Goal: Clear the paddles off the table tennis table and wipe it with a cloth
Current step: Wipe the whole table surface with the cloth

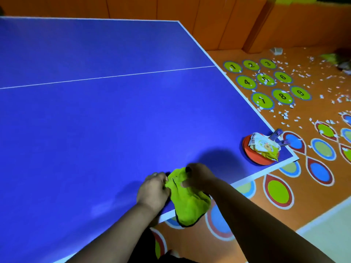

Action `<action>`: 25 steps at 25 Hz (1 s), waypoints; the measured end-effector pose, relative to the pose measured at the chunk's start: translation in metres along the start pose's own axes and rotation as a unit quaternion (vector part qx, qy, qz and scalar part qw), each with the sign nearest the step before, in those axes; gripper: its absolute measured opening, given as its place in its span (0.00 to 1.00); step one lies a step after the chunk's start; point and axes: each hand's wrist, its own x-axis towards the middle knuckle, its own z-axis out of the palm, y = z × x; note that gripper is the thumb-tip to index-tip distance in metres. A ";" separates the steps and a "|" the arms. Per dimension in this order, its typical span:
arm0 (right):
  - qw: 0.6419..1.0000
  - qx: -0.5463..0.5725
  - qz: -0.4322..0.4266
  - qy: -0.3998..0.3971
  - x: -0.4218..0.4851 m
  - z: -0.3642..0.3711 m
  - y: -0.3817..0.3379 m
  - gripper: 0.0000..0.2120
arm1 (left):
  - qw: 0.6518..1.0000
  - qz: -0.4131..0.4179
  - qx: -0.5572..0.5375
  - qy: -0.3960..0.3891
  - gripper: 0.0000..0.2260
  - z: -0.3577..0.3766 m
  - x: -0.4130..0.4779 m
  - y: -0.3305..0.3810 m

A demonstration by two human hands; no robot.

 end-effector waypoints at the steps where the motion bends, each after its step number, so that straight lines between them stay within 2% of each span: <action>1: 0.999 0.044 -0.013 0.025 -0.001 -0.013 -0.009 0.15 | 0.999 0.009 -0.038 0.031 0.06 -0.017 0.006 0.000; 3: 0.984 0.125 -0.062 0.108 -0.002 -0.038 -0.028 0.15 | 0.992 -0.001 -0.092 0.088 0.07 -0.058 0.017 0.004; 4: 0.971 0.155 -0.094 0.156 -0.003 -0.048 -0.038 0.12 | 0.988 -0.003 -0.104 0.116 0.07 -0.077 0.023 0.006; 6: 0.948 0.189 -0.126 0.224 -0.002 -0.057 -0.052 0.10 | 0.980 0.032 -0.107 0.163 0.09 -0.107 0.030 0.009; 8: 0.944 0.174 -0.128 0.251 0.002 -0.048 -0.054 0.12 | 0.974 0.083 -0.091 0.192 0.12 -0.120 0.029 0.009; 10: 0.945 0.114 -0.152 0.265 0.005 -0.024 -0.050 0.10 | 0.976 0.109 -0.044 0.181 0.13 -0.114 0.022 -0.003; 12: 0.955 -0.012 -0.172 0.239 0.008 0.004 -0.040 0.10 | 0.989 0.109 0.011 0.096 0.12 -0.091 0.008 -0.026; 15: 0.987 -0.132 -0.075 0.046 -0.007 0.040 -0.032 0.17 | 0.991 0.082 -0.005 -0.109 0.10 -0.060 -0.018 -0.058; 16: 0.991 -0.118 -0.048 0.030 -0.009 0.049 -0.030 0.19 | 0.989 0.063 -0.020 -0.130 0.11 -0.057 -0.024 -0.067; 17: 0.995 -0.085 -0.030 0.041 -0.010 0.054 -0.033 0.20 | 0.993 0.037 -0.031 -0.112 0.12 -0.059 -0.024 -0.073; 19: 0.989 -0.046 -0.037 0.137 -0.008 0.066 -0.044 0.20 | 0.999 -0.006 -0.026 -0.045 0.12 -0.067 -0.020 -0.084; 21: 0.969 -0.077 -0.123 0.202 0.000 0.084 -0.056 0.19 | 1.000 -0.025 -0.014 -0.005 0.10 -0.075 -0.018 -0.096; 23: 0.955 -0.142 -0.203 0.163 0.009 0.106 -0.064 0.22 | 0.999 -0.040 -0.010 0.004 0.10 -0.078 -0.020 -0.106; 25: 0.931 -0.216 -0.249 0.157 0.021 0.127 -0.064 0.28 | 0.998 -0.054 -0.006 0.003 0.10 -0.079 -0.028 -0.117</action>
